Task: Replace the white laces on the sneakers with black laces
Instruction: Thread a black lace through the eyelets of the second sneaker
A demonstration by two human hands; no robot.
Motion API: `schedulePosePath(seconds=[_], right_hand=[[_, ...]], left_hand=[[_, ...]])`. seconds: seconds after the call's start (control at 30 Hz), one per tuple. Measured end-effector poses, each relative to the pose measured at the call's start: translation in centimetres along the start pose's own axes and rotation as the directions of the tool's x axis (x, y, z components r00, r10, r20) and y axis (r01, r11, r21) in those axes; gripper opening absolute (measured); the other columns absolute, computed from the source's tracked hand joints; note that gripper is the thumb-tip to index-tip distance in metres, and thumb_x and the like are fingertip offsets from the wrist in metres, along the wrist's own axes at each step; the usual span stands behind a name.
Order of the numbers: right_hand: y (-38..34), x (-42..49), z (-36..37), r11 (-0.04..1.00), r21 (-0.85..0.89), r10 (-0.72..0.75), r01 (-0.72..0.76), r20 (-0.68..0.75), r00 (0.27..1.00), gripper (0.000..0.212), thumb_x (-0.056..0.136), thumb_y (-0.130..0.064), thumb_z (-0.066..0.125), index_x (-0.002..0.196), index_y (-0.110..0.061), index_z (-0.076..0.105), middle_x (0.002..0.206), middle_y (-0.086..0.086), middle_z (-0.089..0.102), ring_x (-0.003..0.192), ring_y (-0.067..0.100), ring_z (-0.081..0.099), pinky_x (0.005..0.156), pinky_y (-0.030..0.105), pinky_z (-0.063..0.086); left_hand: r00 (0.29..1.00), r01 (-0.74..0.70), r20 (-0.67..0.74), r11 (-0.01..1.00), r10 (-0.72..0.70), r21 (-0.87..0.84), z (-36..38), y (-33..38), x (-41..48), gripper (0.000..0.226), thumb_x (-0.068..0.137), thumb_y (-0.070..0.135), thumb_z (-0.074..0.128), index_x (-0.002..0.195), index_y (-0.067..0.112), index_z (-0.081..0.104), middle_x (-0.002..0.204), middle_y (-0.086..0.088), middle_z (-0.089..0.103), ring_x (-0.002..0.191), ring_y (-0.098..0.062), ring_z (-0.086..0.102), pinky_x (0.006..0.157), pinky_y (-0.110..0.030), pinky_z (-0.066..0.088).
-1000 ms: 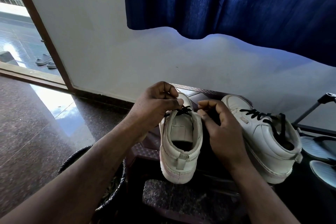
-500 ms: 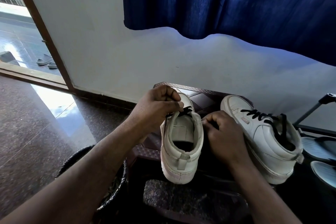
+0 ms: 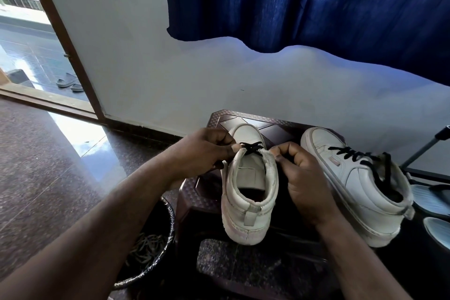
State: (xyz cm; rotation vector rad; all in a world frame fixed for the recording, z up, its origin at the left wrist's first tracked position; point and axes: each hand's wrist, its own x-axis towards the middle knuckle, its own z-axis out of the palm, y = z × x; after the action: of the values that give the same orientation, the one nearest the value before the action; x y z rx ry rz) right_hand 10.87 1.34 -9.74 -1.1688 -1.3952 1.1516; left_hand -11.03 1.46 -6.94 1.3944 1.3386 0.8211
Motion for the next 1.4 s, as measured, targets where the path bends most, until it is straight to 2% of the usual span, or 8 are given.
schedulePosePath(seconds=[0.13,0.3,0.47,0.63,0.77,0.87,1.0,1.4], right_hand=[[-0.2,0.0,0.0,1.000,0.020,0.016,-0.016,0.000,1.000,0.016,0.082,-0.031,0.064,0.078,-0.017,0.070,0.083,0.006,0.071,0.081,0.019,0.061,0.084,0.046,0.051],[-0.5,-0.1,-0.3,0.998,-0.046,-0.035,0.033,-0.044,0.998,0.027,0.081,-0.036,0.064,0.084,-0.010,0.073,0.088,0.009,0.076,0.086,0.029,0.067,0.086,0.049,0.054],[-1.0,-0.6,0.0,0.994,0.105,0.001,-0.004,0.029,1.000,0.028,0.087,-0.026,0.063,0.081,0.001,0.067,0.077,0.011,0.066,0.078,0.021,0.058,0.078,0.039,0.048],[-1.3,-0.5,0.3,0.976,0.212,0.047,-0.052,0.028,0.999,0.043,0.093,-0.008,0.058,0.053,-0.020,0.050,0.061,-0.002,0.045,0.064,0.013,0.041,0.068,0.037,0.036],[-1.3,-0.5,0.4,0.979,0.201,0.045,-0.042,-0.012,0.999,0.024,0.078,-0.027,0.068,0.068,-0.016,0.049,0.073,0.007,0.047,0.074,0.021,0.040,0.071,0.038,0.037],[-1.3,-0.3,0.0,0.962,0.268,0.063,-0.058,-0.010,0.998,0.012,0.077,-0.017,0.073,0.083,-0.018,0.064,0.085,0.011,0.062,0.080,0.024,0.056,0.079,0.040,0.047],[-2.0,-0.2,-0.7,0.892,0.450,0.058,-0.043,-0.019,0.998,0.021,0.093,0.005,0.055,0.090,-0.013,0.065,0.069,0.003,0.061,0.063,0.013,0.060,0.061,0.022,0.050],[-3.0,0.4,-1.4,0.773,0.629,0.020,0.081,-0.152,0.988,0.029,0.092,0.003,0.051,0.089,-0.017,0.071,0.079,0.003,0.061,0.072,0.014,0.058,0.062,0.023,0.047]], left_hand=[[0.999,0.018,0.028,0.997,-0.019,0.070,0.1,0.2,-0.3,0.029,0.104,0.027,0.063,0.095,-0.001,0.068,0.066,0.009,0.060,0.055,0.000,0.051,0.057,-0.018,0.040],[1.000,0.020,0.001,0.996,-0.021,0.092,-0.4,0.3,-0.3,0.026,0.106,0.023,0.059,0.082,0.015,0.065,0.063,0.014,0.065,0.059,-0.004,0.055,0.068,-0.029,0.042],[1.000,0.016,0.001,0.997,-0.016,0.074,-0.3,0.2,-0.6,0.023,0.106,0.018,0.060,0.084,0.011,0.064,0.066,0.010,0.068,0.062,-0.009,0.058,0.068,-0.030,0.044],[0.999,0.002,-0.046,0.997,-0.006,-0.073,-0.5,0.3,-0.7,0.015,0.102,0.011,0.065,0.088,0.005,0.063,0.064,0.001,0.066,0.060,-0.015,0.047,0.058,-0.029,0.036],[0.999,-0.006,-0.035,0.986,0.001,-0.166,-0.7,0.3,-0.6,0.008,0.095,0.003,0.072,0.101,0.002,0.068,0.072,-0.010,0.068,0.072,-0.027,0.053,0.067,-0.036,0.040],[1.000,-0.007,-0.012,0.984,0.005,-0.179,-0.7,0.4,-0.7,0.007,0.095,0.004,0.071,0.102,0.005,0.069,0.075,-0.010,0.068,0.070,-0.019,0.059,0.061,-0.027,0.045],[1.000,0.001,-0.007,0.983,-0.002,-0.182,-0.5,0.7,-0.9,0.012,0.095,0.003,0.071,0.107,0.003,0.069,0.075,-0.007,0.069,0.072,-0.018,0.061,0.061,-0.022,0.050],[0.992,0.097,-0.088,0.995,-0.094,0.031,-0.1,0.8,-0.7,0.019,0.088,-0.004,0.064,0.102,0.006,0.070,0.067,-0.004,0.068,0.049,-0.011,0.053,0.048,-0.021,0.038]])
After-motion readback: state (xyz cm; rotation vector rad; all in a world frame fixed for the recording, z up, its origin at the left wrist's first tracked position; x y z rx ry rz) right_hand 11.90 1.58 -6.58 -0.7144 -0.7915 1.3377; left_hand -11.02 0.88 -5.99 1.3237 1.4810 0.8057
